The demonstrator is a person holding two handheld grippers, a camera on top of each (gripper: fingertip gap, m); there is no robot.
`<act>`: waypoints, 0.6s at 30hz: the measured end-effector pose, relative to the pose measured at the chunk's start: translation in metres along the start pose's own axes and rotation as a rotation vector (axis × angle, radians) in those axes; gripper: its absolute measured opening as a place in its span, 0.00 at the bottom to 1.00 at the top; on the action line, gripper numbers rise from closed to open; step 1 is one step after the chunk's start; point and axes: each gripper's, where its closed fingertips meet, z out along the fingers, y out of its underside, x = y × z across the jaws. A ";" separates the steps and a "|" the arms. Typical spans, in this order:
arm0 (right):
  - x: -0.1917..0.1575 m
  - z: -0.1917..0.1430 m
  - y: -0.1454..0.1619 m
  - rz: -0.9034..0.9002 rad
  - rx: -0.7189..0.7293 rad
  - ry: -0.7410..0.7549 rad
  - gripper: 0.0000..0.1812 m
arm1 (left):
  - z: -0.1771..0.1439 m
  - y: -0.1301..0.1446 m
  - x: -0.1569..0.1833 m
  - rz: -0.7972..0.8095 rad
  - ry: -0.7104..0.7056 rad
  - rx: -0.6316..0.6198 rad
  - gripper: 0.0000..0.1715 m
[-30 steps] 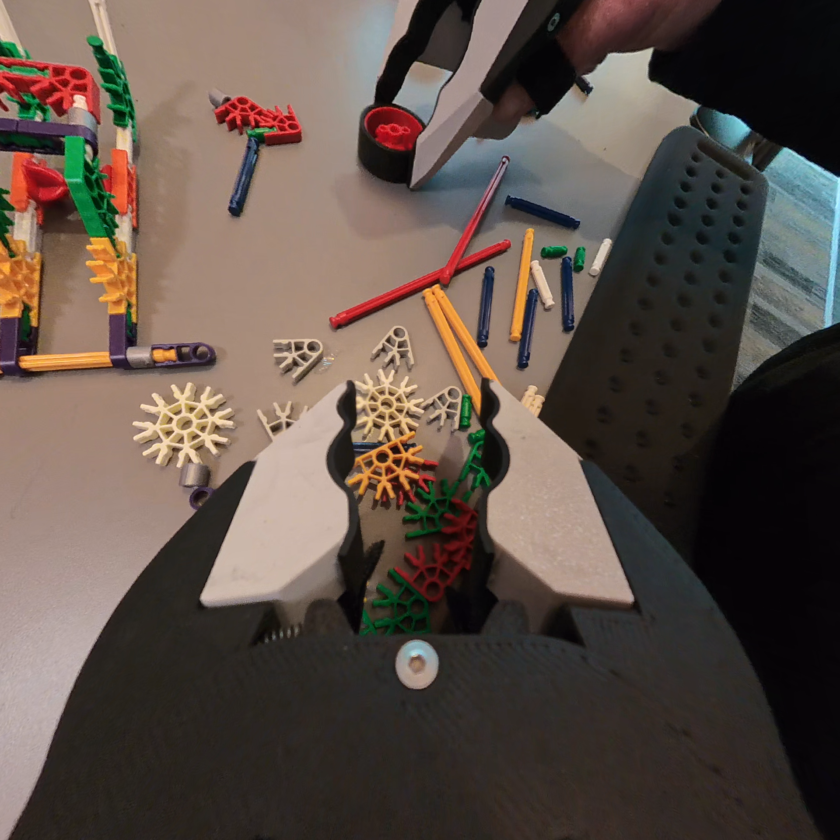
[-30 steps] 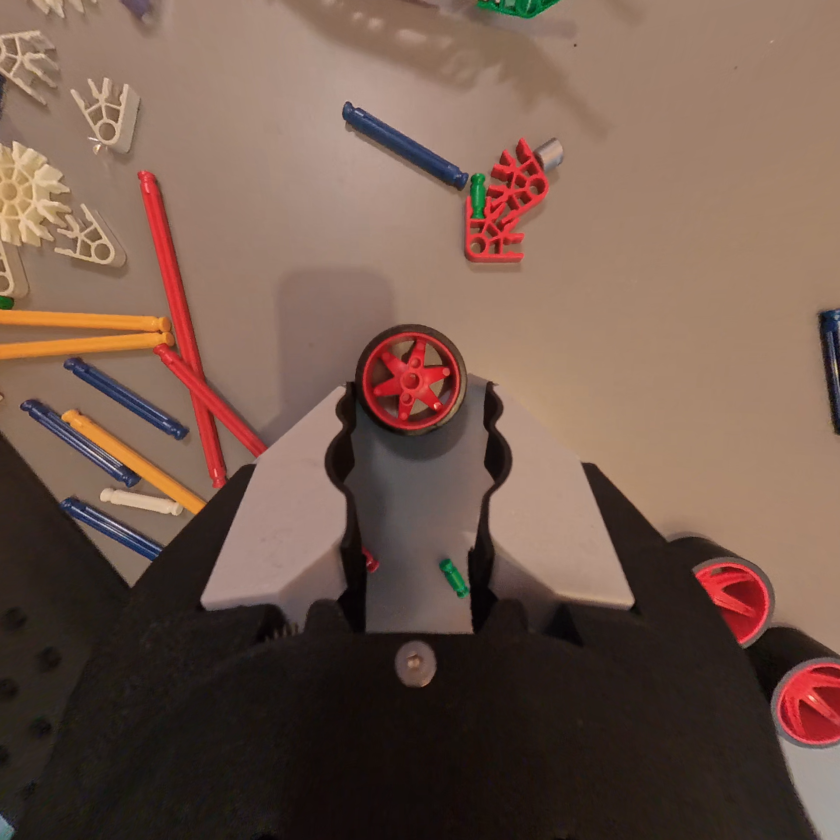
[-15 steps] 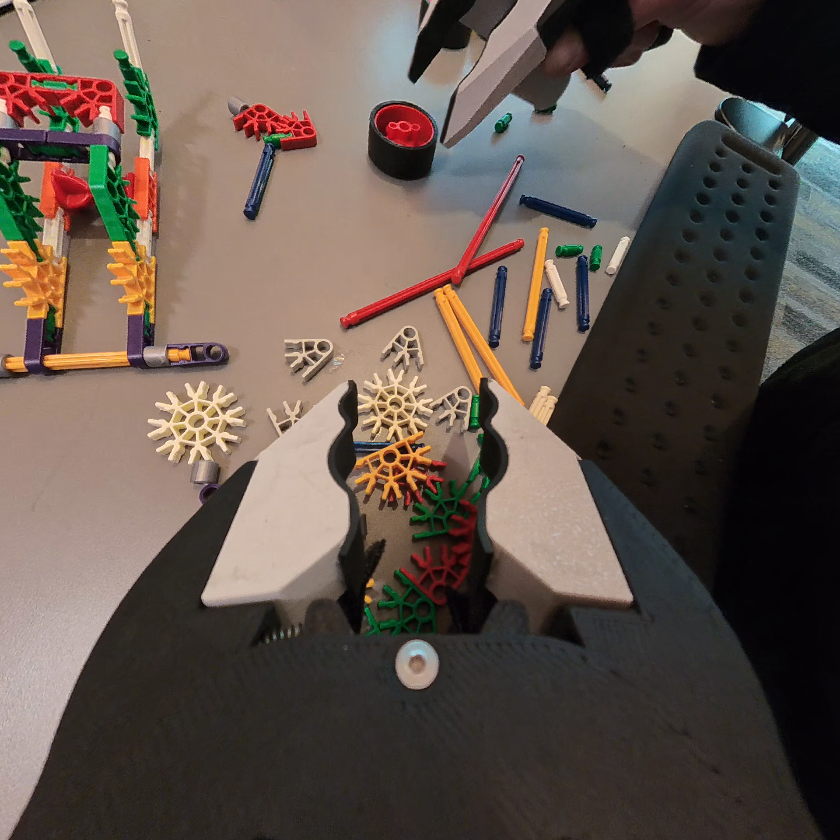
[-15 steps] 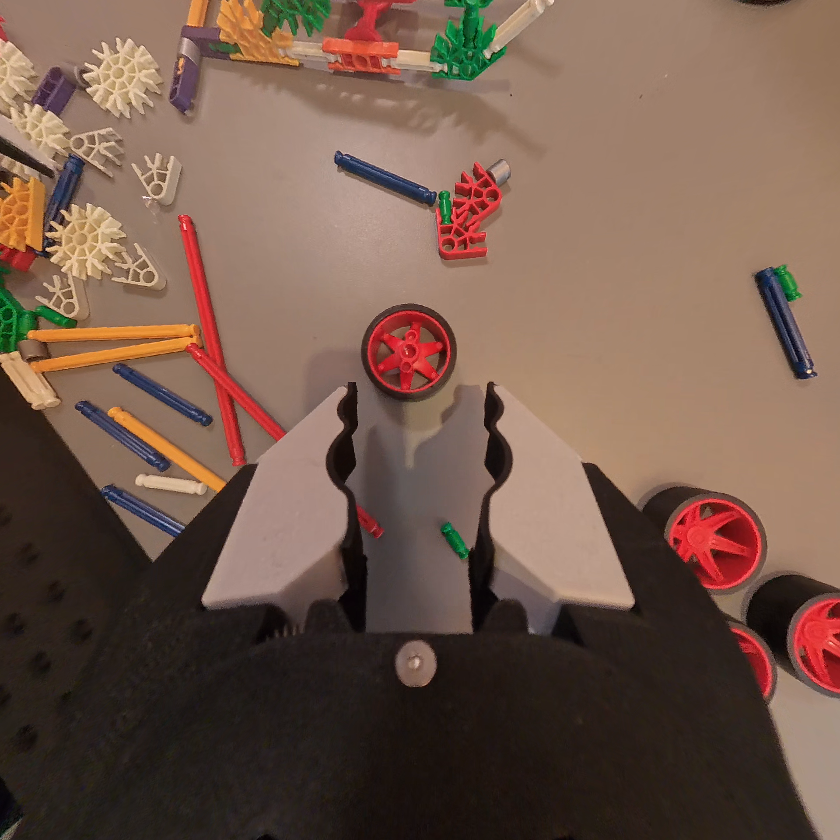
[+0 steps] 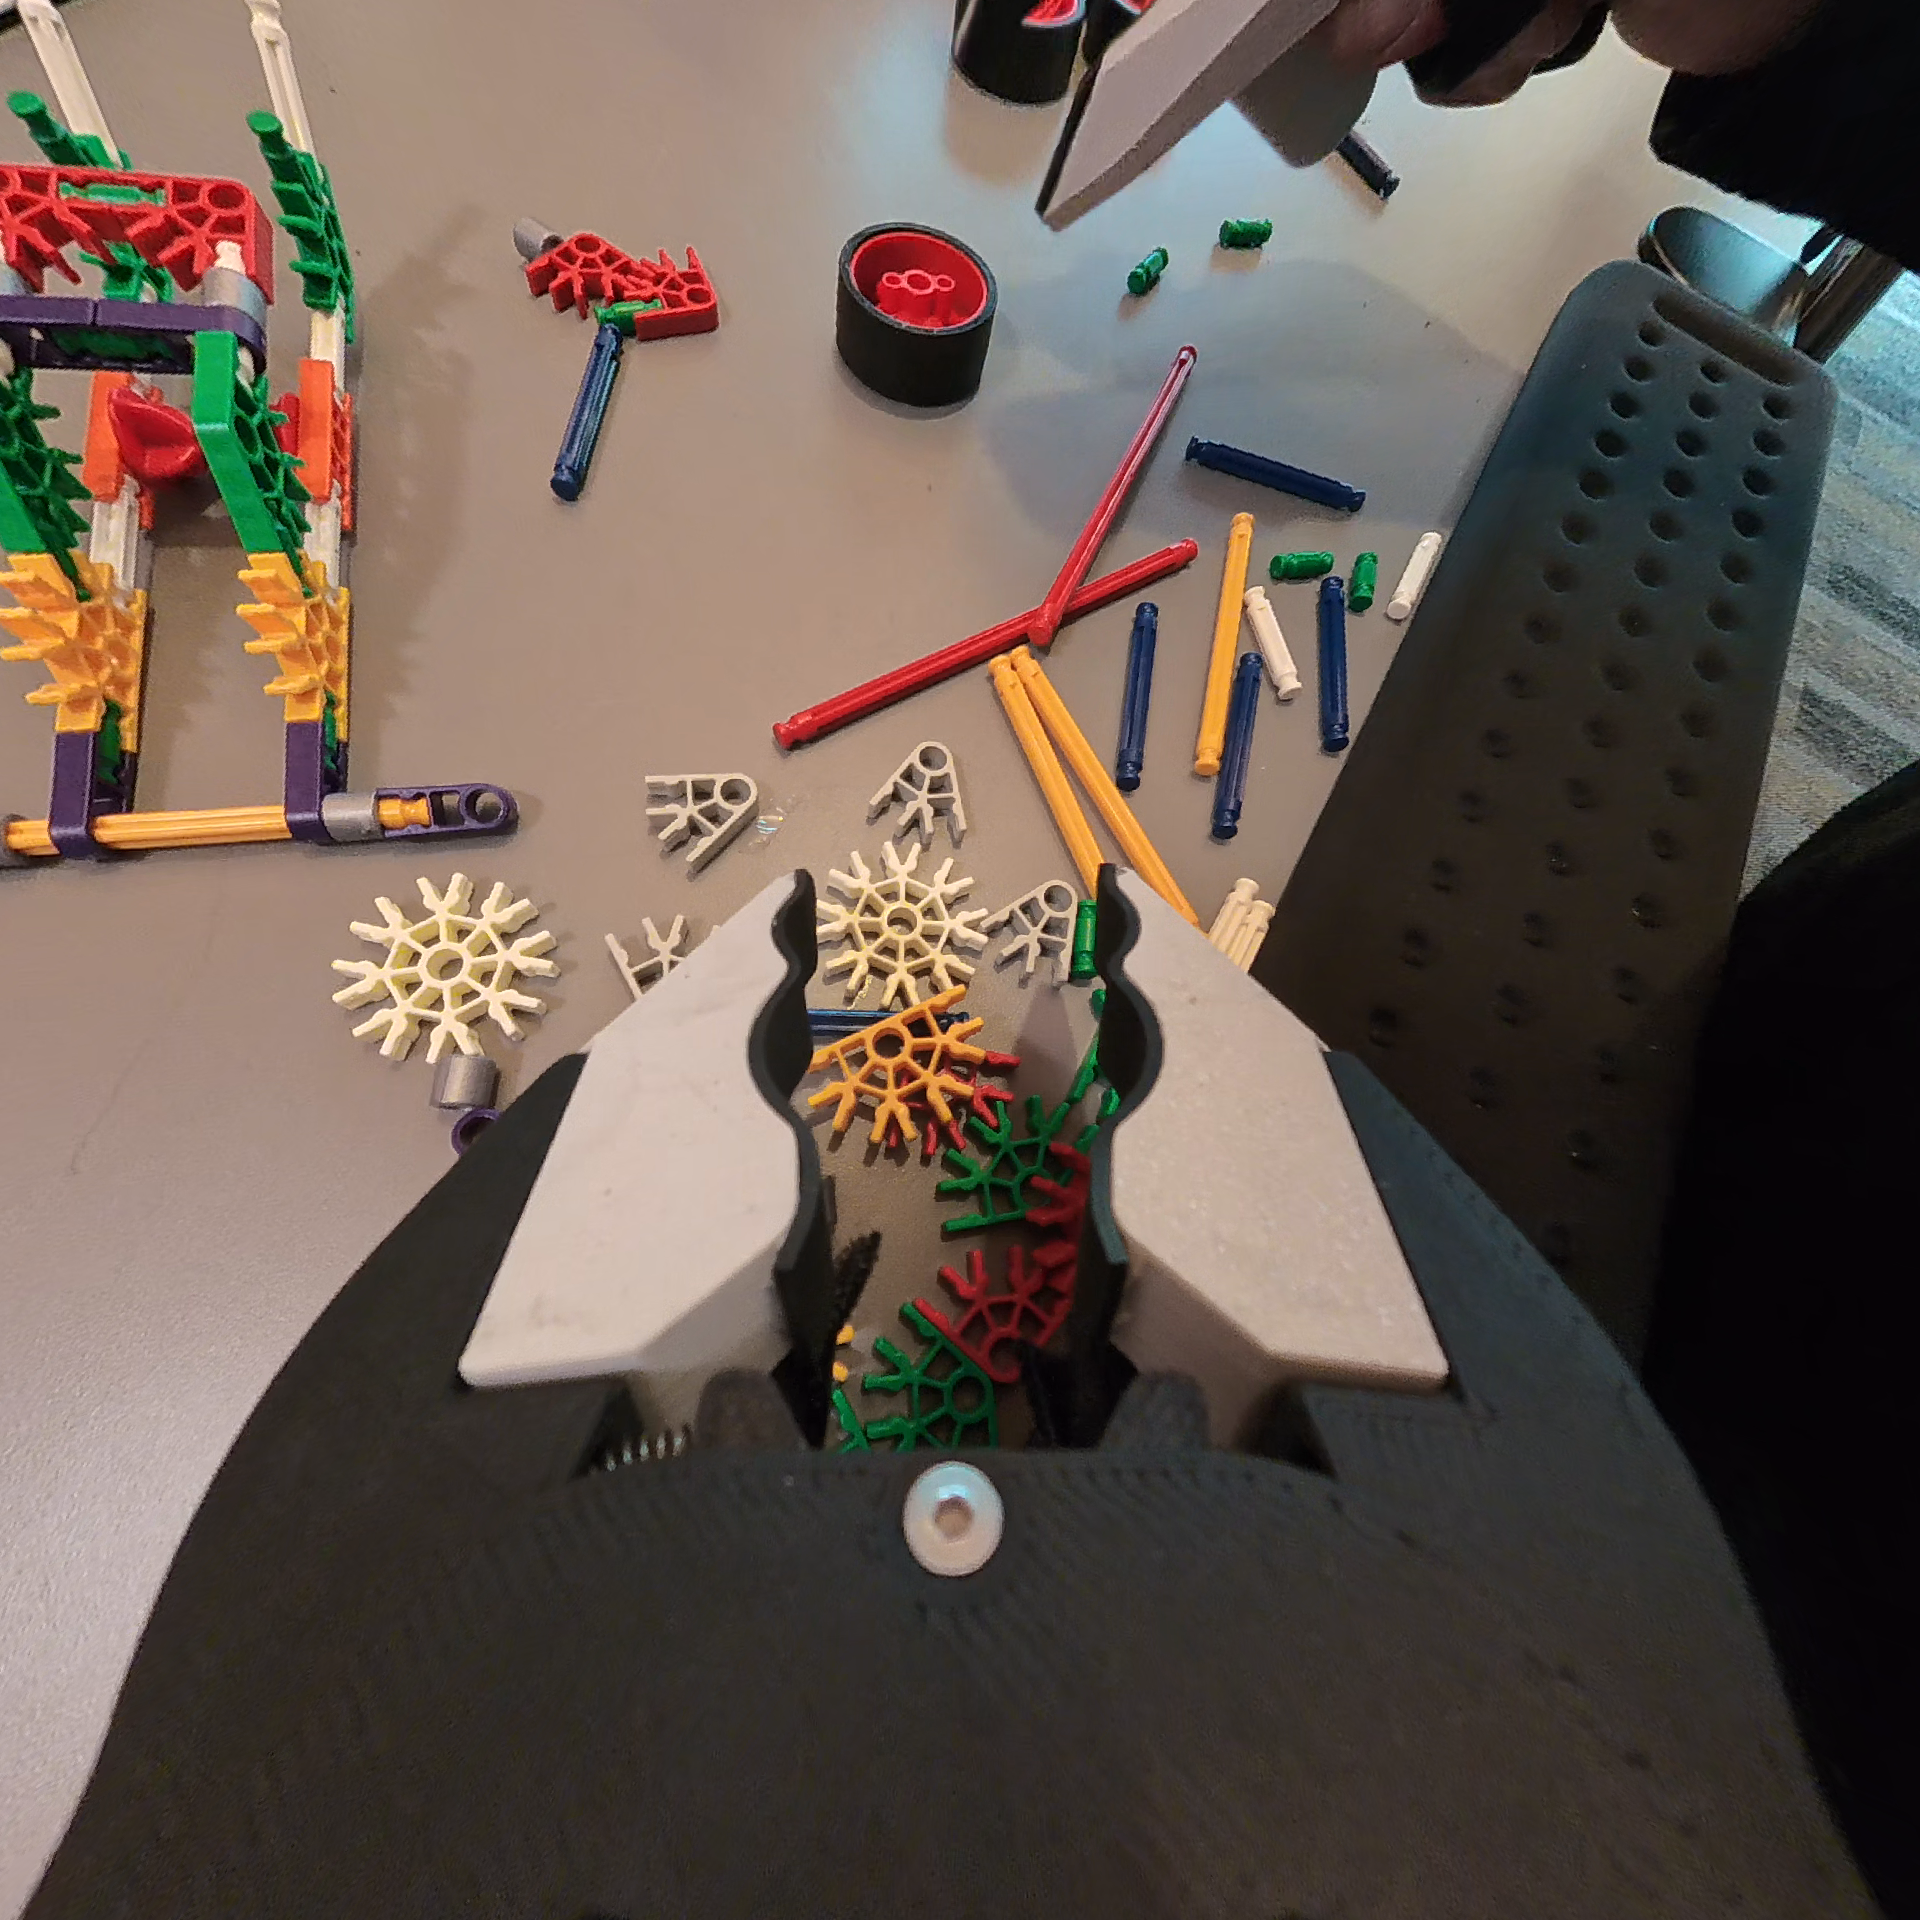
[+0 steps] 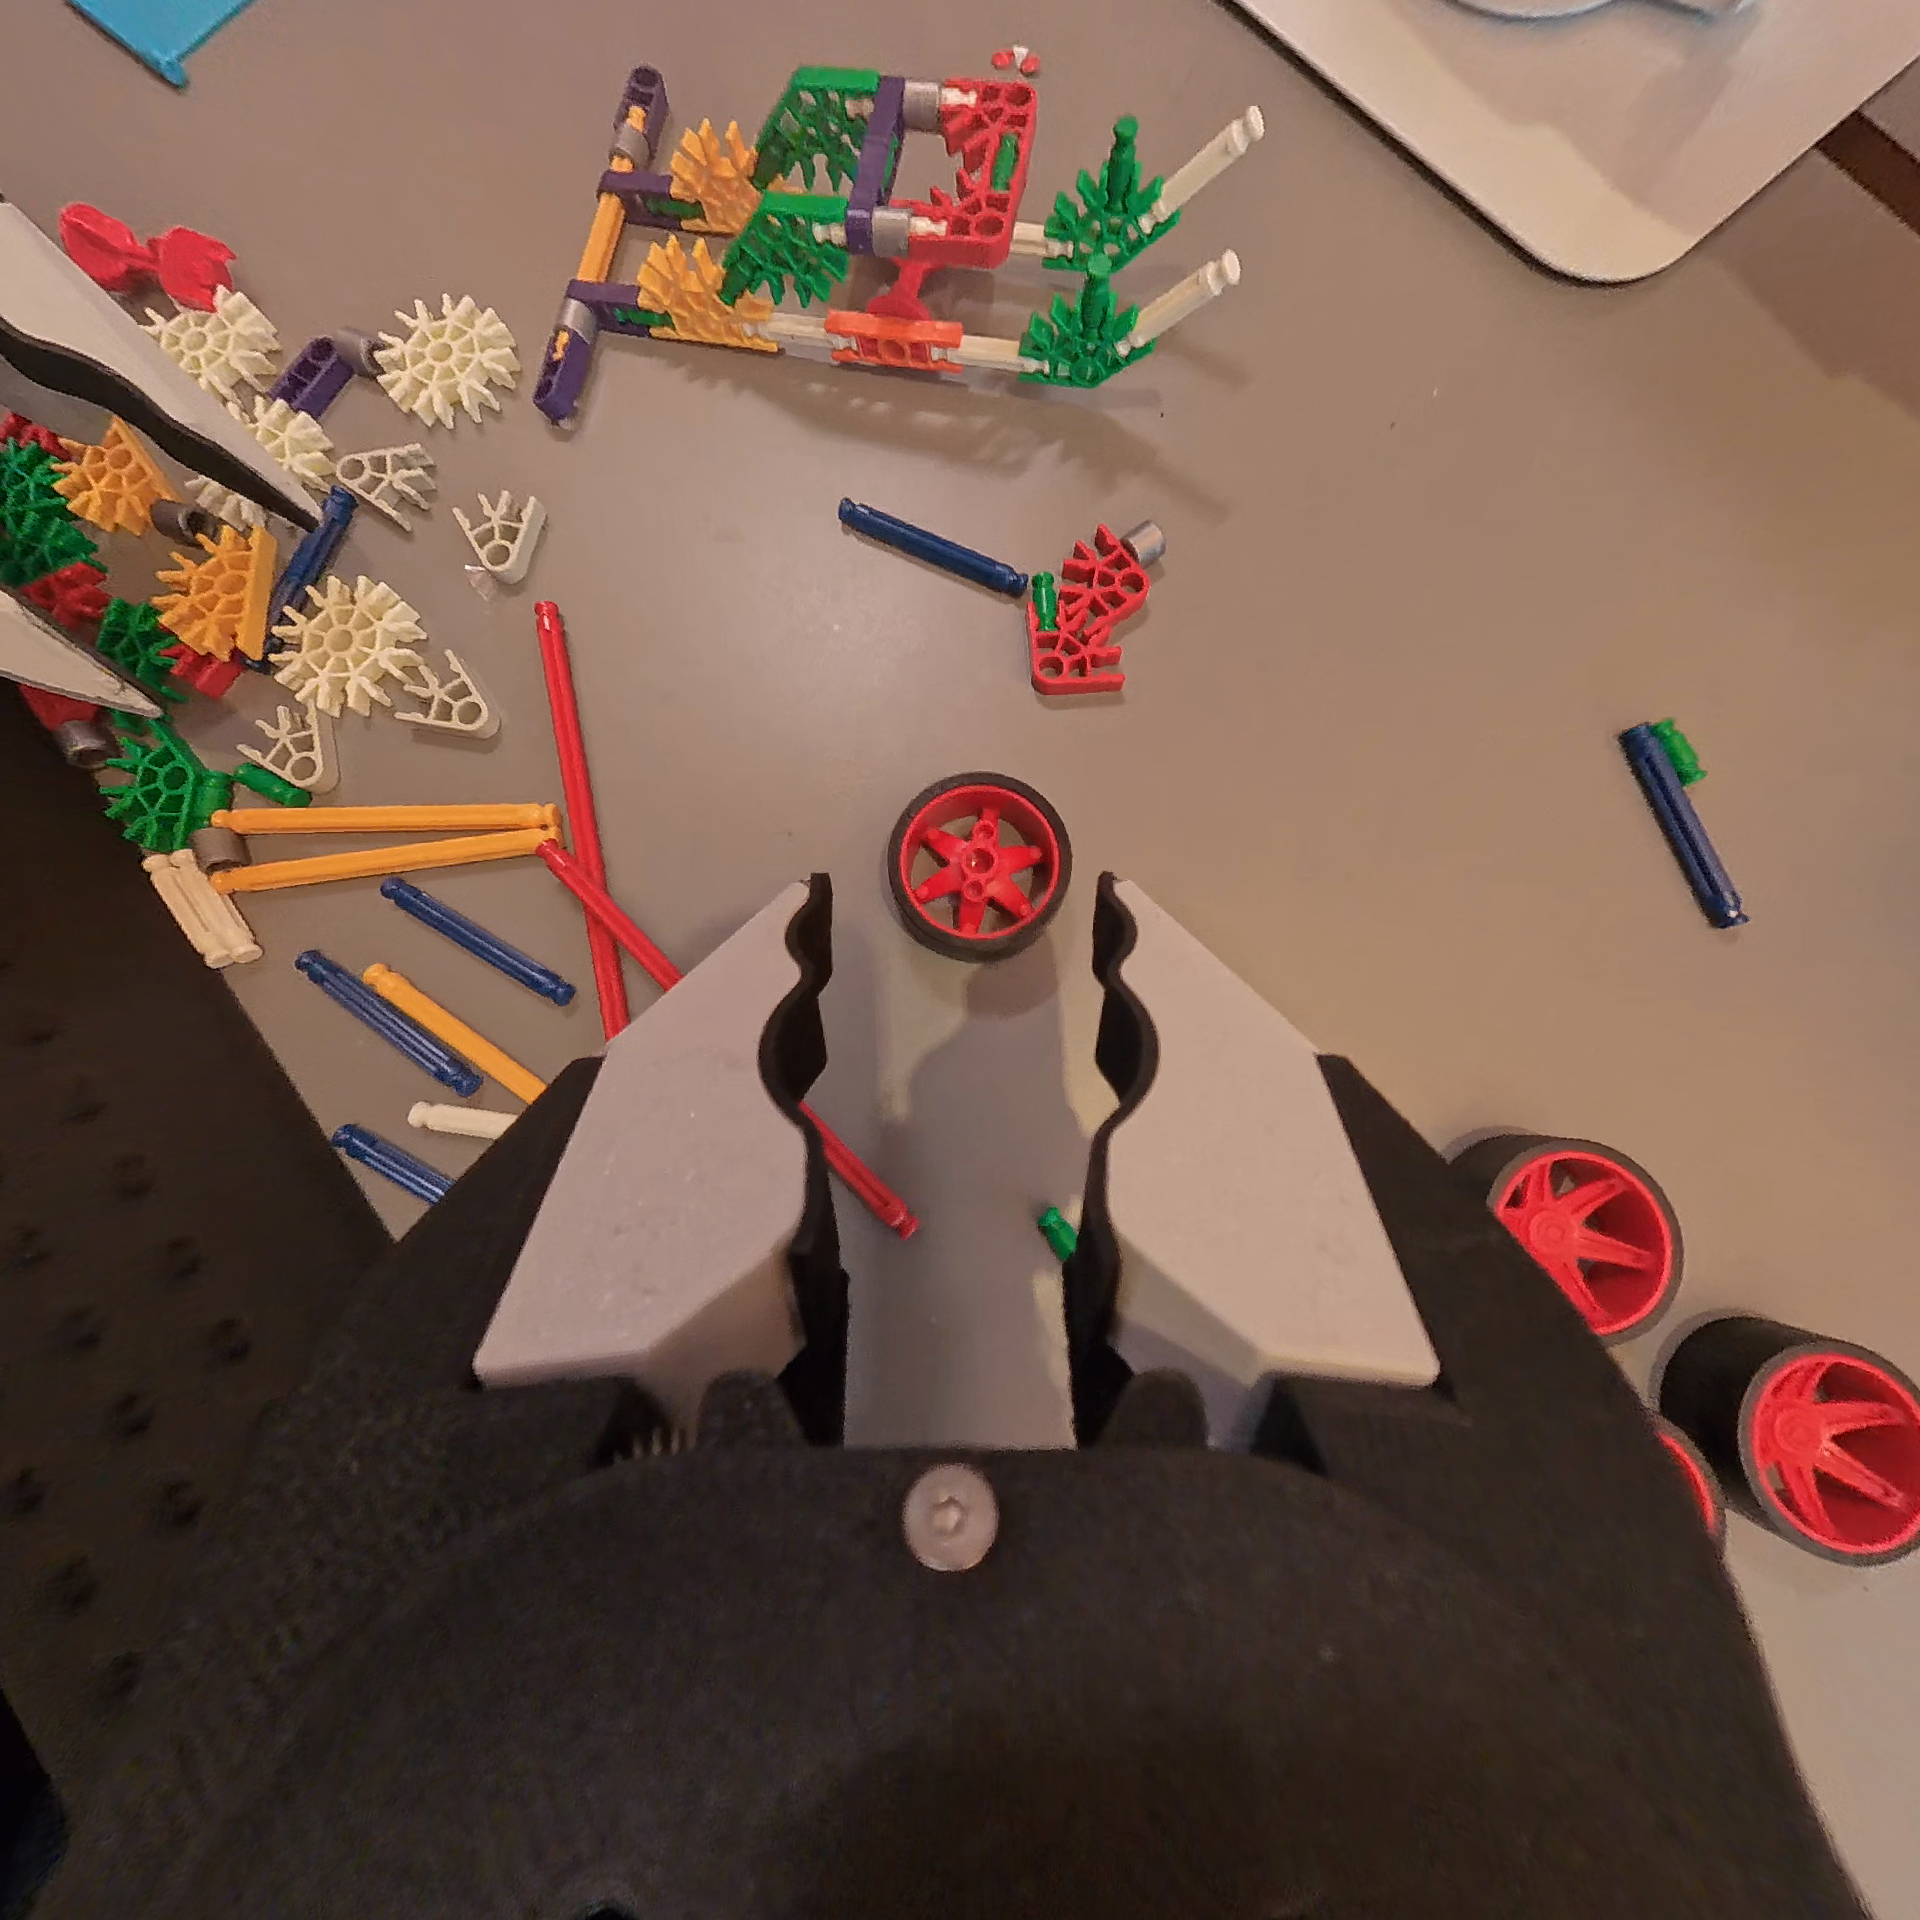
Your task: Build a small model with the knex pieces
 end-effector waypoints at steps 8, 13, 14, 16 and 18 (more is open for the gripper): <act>-0.023 0.001 -0.023 -0.050 0.036 -0.042 0.26 | -0.015 -0.017 -0.014 -0.002 -0.049 0.072 0.33; -0.042 0.009 -0.037 -0.084 0.044 -0.082 0.26 | -0.038 -0.032 -0.060 0.085 -0.166 0.061 0.34; -0.046 0.010 -0.039 -0.092 0.045 -0.089 0.26 | -0.041 -0.032 -0.071 0.096 -0.180 0.041 0.36; -0.054 0.013 -0.043 -0.107 0.050 -0.103 0.26 | -0.043 -0.030 -0.093 0.117 -0.195 -0.017 0.39; -0.060 0.014 -0.045 -0.116 0.053 -0.121 0.26 | -0.041 -0.028 -0.116 0.151 -0.205 -0.071 0.40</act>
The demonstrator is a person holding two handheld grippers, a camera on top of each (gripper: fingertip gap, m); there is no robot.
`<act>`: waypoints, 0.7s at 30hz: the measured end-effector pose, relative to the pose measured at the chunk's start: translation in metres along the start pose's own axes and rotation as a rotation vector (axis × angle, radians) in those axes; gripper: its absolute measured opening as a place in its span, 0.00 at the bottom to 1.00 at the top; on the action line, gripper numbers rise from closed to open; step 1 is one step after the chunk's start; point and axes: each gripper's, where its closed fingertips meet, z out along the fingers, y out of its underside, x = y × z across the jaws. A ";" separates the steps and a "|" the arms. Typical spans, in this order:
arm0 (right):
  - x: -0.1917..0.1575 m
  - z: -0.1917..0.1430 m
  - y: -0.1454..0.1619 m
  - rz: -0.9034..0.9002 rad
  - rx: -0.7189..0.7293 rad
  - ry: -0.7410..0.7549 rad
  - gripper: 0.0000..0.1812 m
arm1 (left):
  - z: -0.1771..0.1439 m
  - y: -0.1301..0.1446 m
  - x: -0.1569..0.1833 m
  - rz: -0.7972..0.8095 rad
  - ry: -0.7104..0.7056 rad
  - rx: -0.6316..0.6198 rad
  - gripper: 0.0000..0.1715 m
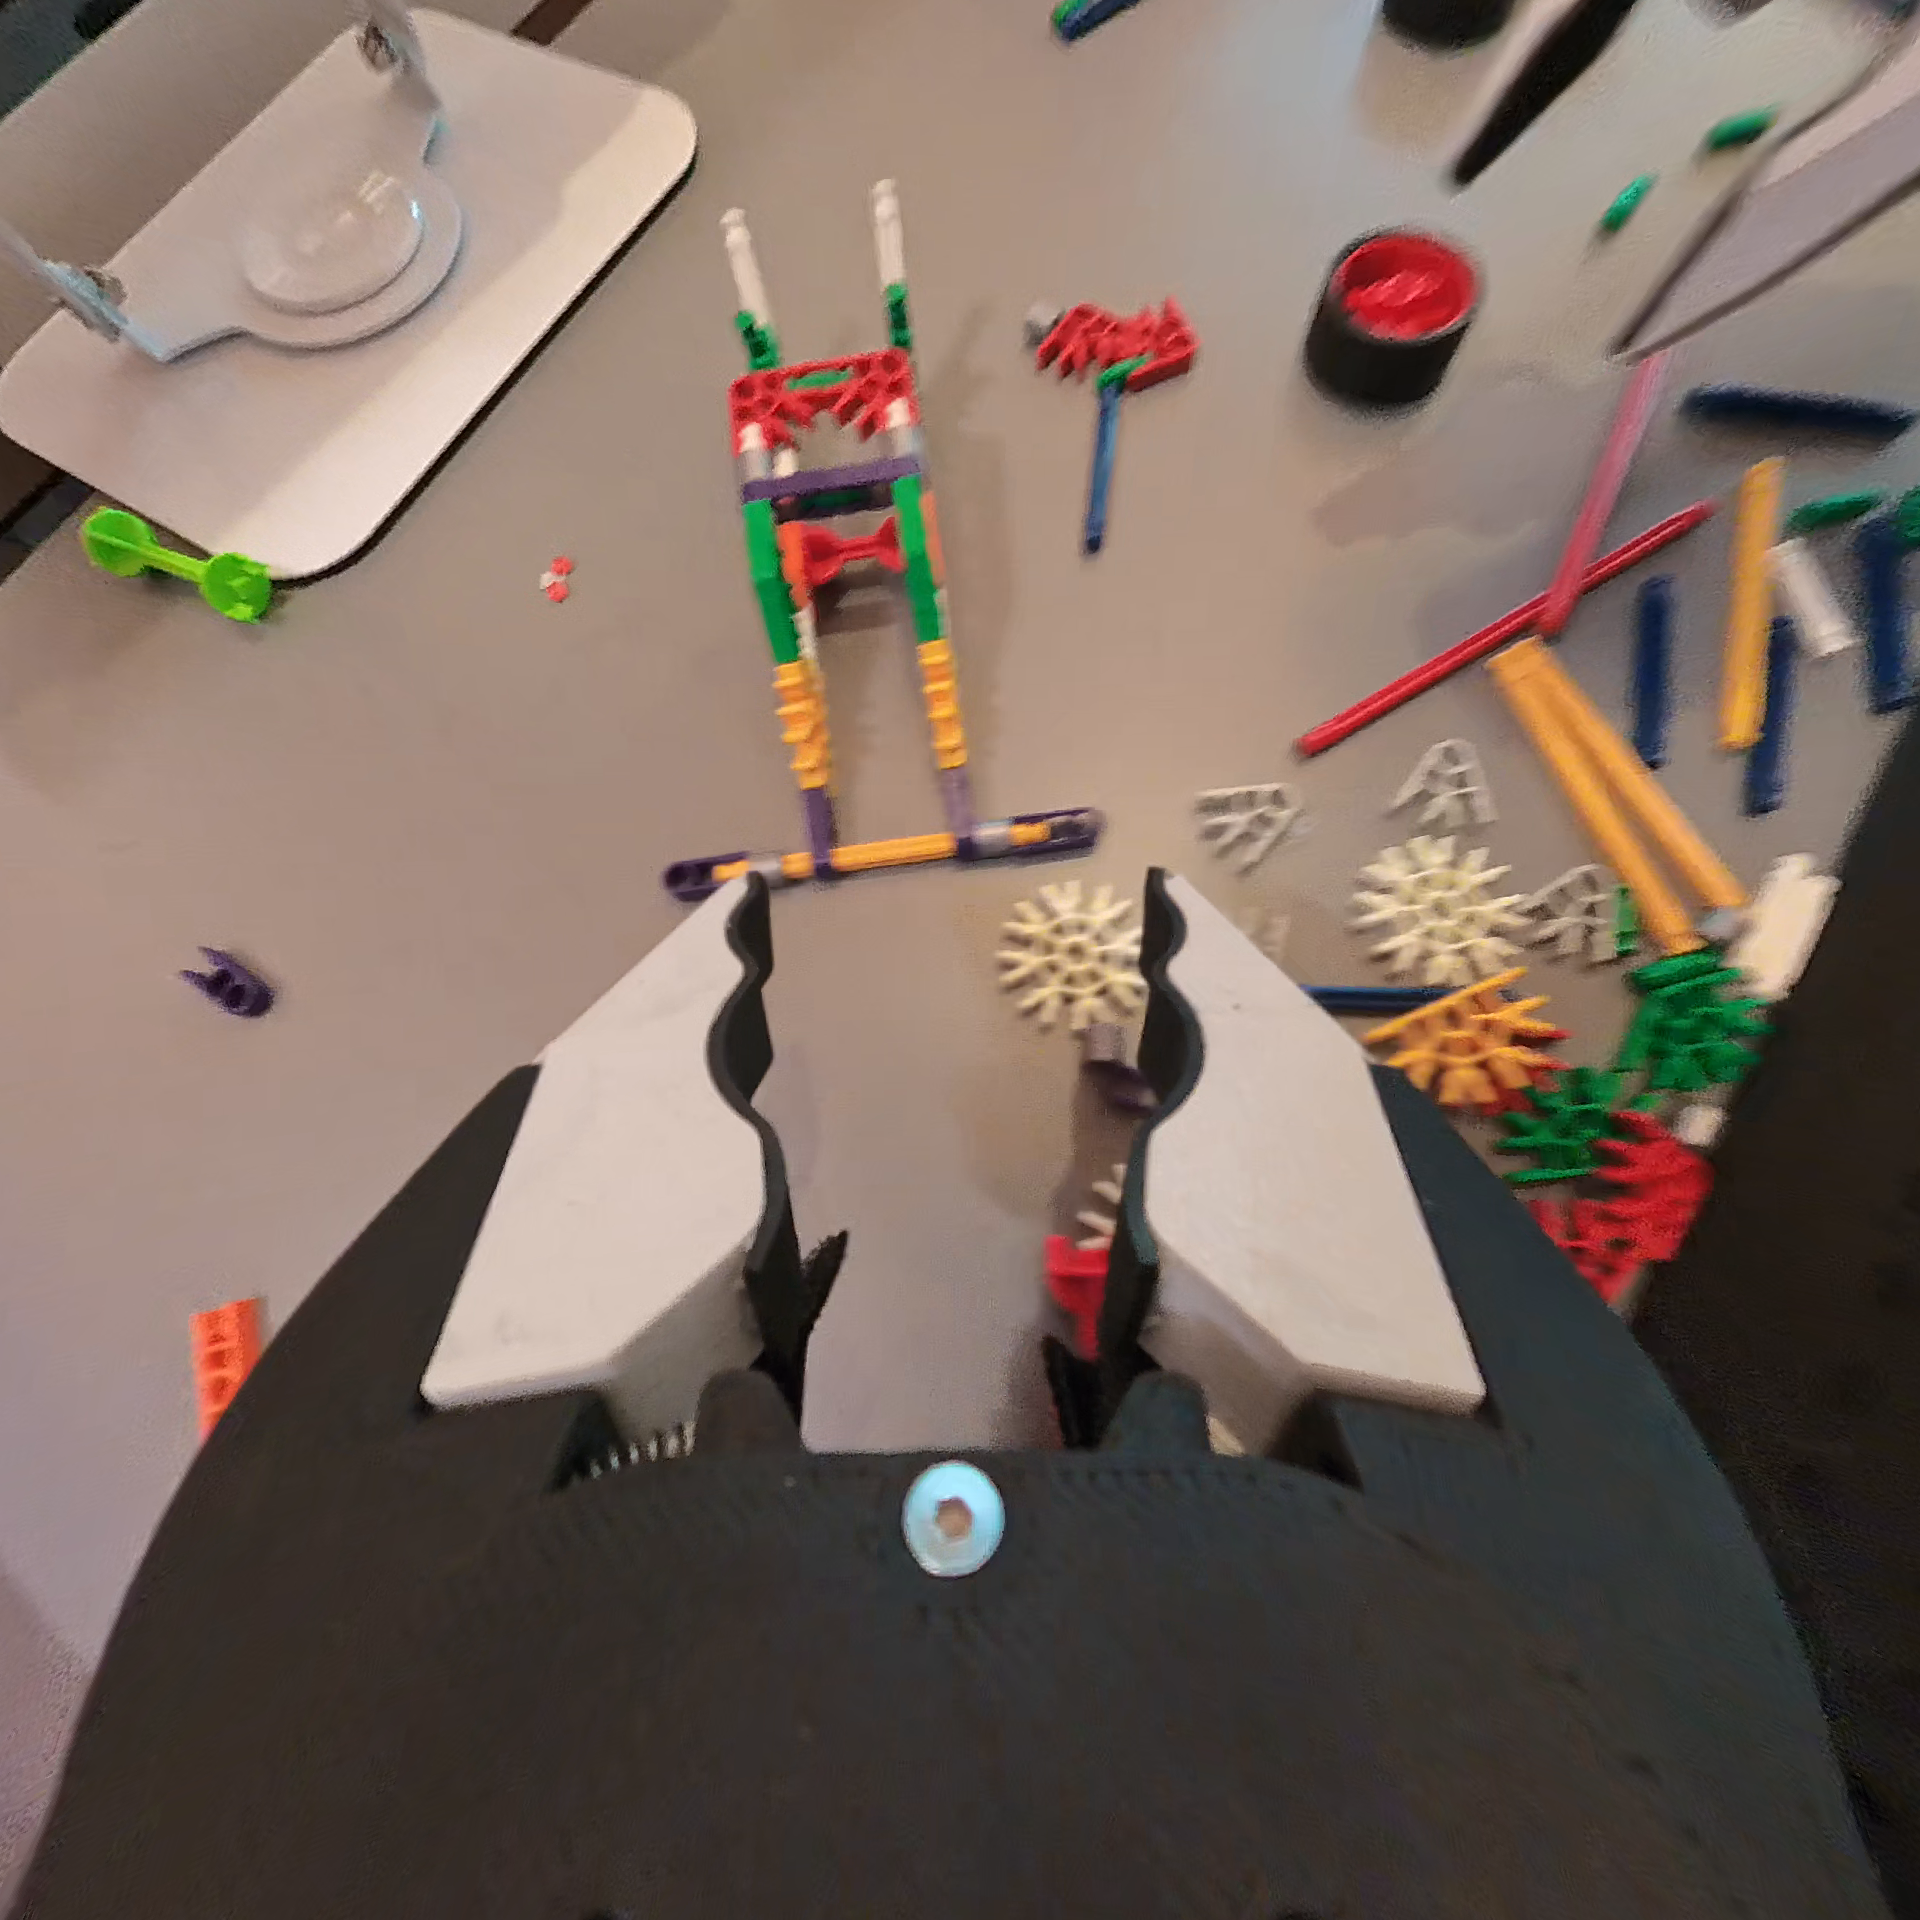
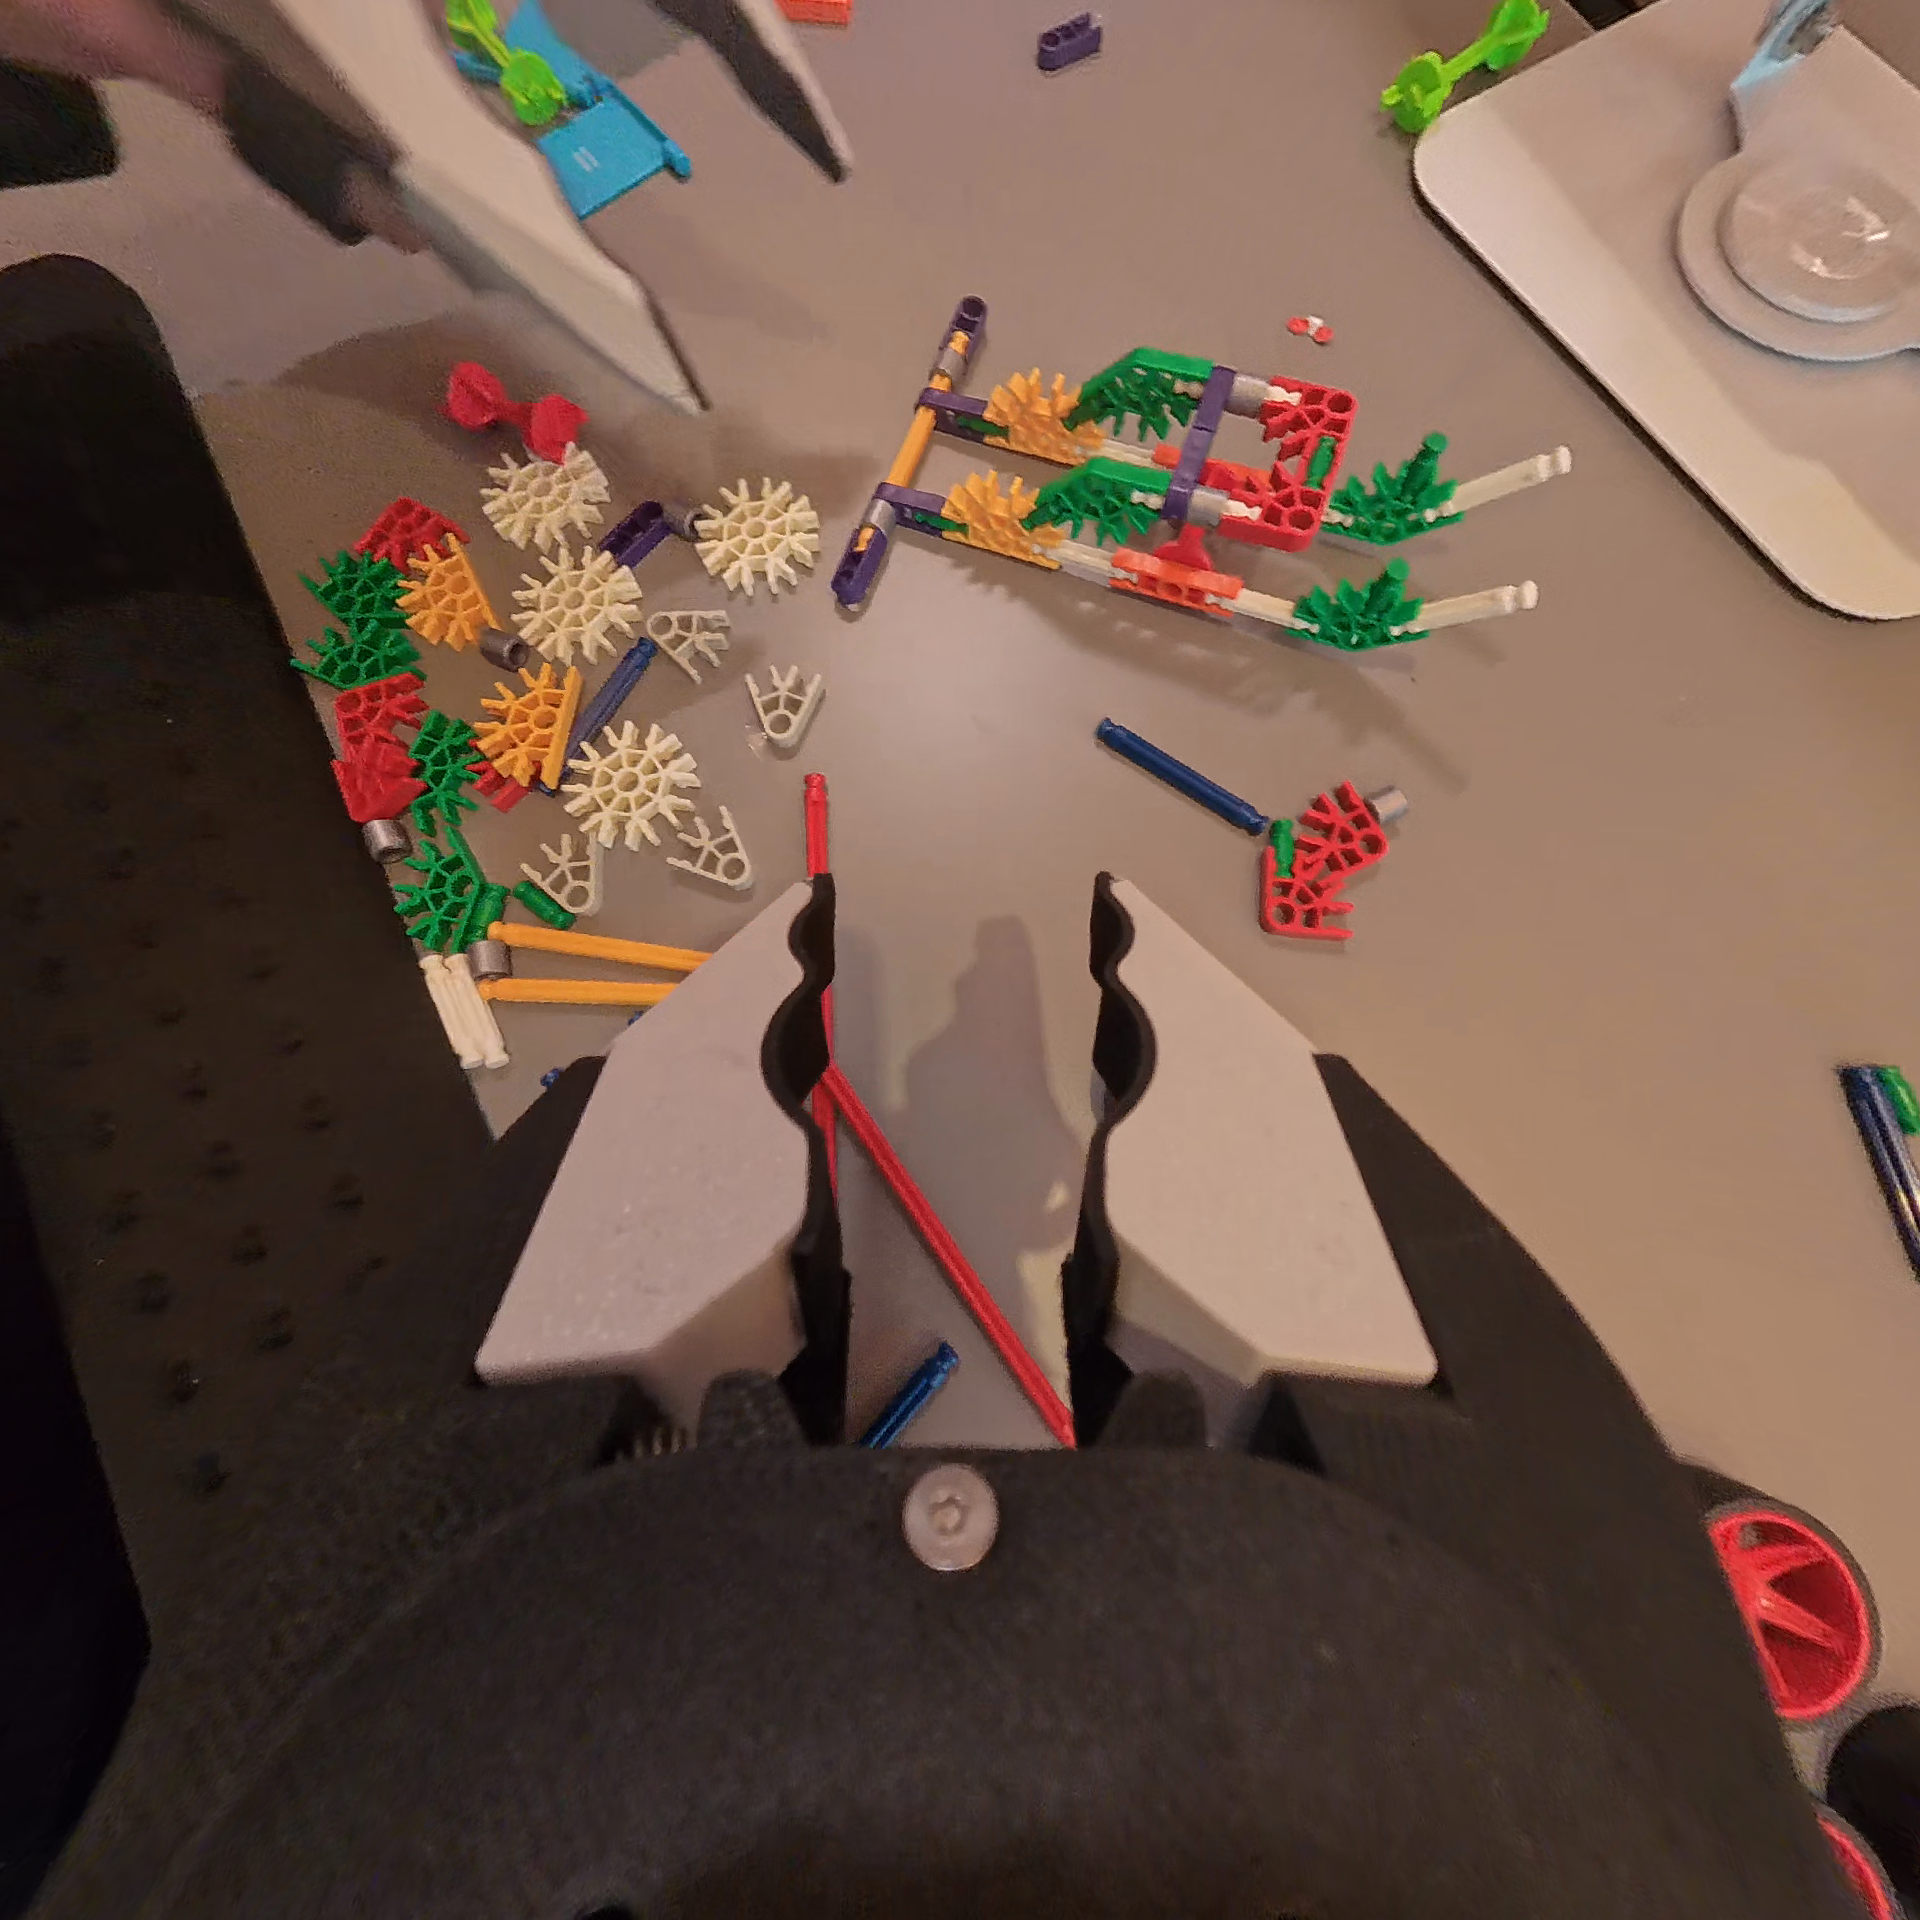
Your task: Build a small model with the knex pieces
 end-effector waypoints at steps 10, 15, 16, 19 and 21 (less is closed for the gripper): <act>-0.007 -0.006 0.010 0.032 0.003 0.004 0.26 | 0.051 0.028 -0.031 0.208 0.189 -0.196 0.38; -0.004 -0.009 0.022 0.073 0.004 0.015 0.25 | 0.064 0.020 -0.024 0.182 0.260 -0.153 0.30; -0.003 -0.009 0.023 0.080 0.004 0.017 0.25 | 0.065 0.019 -0.024 0.176 0.257 -0.150 0.29; -0.001 -0.009 0.026 0.095 0.009 0.017 0.25 | 0.068 0.016 -0.025 0.148 0.235 -0.149 0.18; 0.001 -0.009 0.027 0.099 0.015 0.018 0.25 | 0.070 0.013 -0.021 0.126 0.221 -0.149 0.13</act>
